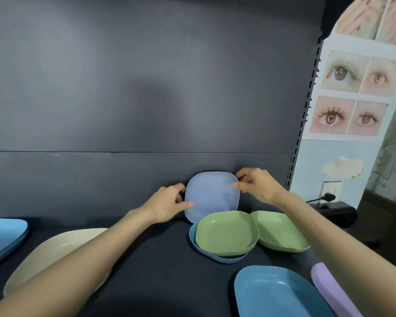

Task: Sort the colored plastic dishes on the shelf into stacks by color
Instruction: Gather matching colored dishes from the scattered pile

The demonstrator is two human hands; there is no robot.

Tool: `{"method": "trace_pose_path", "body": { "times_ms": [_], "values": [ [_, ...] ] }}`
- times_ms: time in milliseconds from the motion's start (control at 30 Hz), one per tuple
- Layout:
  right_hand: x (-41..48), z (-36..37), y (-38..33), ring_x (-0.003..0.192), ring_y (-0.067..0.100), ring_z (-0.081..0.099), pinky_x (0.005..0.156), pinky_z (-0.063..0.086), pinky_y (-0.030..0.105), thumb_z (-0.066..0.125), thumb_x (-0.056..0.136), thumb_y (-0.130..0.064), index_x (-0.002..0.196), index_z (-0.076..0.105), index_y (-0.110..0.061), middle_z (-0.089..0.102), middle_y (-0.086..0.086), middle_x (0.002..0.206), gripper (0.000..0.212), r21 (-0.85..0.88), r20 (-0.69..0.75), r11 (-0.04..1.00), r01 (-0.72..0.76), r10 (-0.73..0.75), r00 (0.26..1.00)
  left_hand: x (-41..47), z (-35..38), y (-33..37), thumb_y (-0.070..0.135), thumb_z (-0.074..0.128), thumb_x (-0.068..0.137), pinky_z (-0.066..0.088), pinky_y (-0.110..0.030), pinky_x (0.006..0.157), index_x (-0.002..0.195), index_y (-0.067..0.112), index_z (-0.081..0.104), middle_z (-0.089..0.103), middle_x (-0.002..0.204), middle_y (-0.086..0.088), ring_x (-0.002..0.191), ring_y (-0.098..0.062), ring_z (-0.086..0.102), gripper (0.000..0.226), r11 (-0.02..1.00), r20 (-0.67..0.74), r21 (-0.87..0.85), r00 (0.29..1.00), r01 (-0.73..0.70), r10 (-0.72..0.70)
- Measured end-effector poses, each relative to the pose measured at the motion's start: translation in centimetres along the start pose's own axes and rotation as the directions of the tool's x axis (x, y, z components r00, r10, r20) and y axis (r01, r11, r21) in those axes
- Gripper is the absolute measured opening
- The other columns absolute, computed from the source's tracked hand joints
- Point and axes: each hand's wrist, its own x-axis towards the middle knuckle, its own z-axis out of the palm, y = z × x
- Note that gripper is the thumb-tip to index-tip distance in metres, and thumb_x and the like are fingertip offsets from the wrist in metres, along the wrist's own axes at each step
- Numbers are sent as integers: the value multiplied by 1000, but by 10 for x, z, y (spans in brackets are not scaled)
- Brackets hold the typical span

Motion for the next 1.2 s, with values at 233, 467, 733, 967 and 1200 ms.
{"method": "trace_pose_path", "body": {
  "times_ms": [233,467,733,967,1200],
  "values": [
    [7,6,9,75,23,69,83,52,37,56,94,-12,91,67,-3,72,12,82,14,42,-84,995,90,-86,993,6,8,1,22,57,94,50,-37,83,97,16,56,68,92,-3,85,-21,64,7,996,-104,-68,993,-62,55],
    [0,-8,-11,78,15,68,81,50,23,56,95,-14,97,70,-6,73,4,88,16,84,-244,969,232,-206,948,-10,-12,13,19,56,94,44,-10,71,110,12,60,66,90,2,82,-13,62,17,979,-326,-132,939,-157,107],
    [-35,-24,-67,82,21,69,70,59,27,55,95,-18,96,64,-13,71,6,89,10,410,-328,853,322,-192,925,-72,-52,32,22,50,97,60,-41,70,107,27,59,66,96,2,93,-26,64,14,860,-504,-410,861,-304,65],
    [-86,-11,-114,64,24,67,59,59,30,56,95,-19,93,62,-16,70,2,75,7,521,-296,780,346,-215,931,-150,-61,32,15,43,100,60,-37,65,113,38,57,67,98,1,92,-24,65,30,786,-522,-539,853,-304,-27],
    [-126,20,-166,53,16,64,49,52,22,56,94,-15,89,62,-23,70,-3,67,12,557,-299,749,359,-223,928,-223,-77,19,13,43,100,59,-35,55,121,32,52,68,72,11,62,-12,61,30,827,-636,-463,769,-321,-58]
  ]
}}
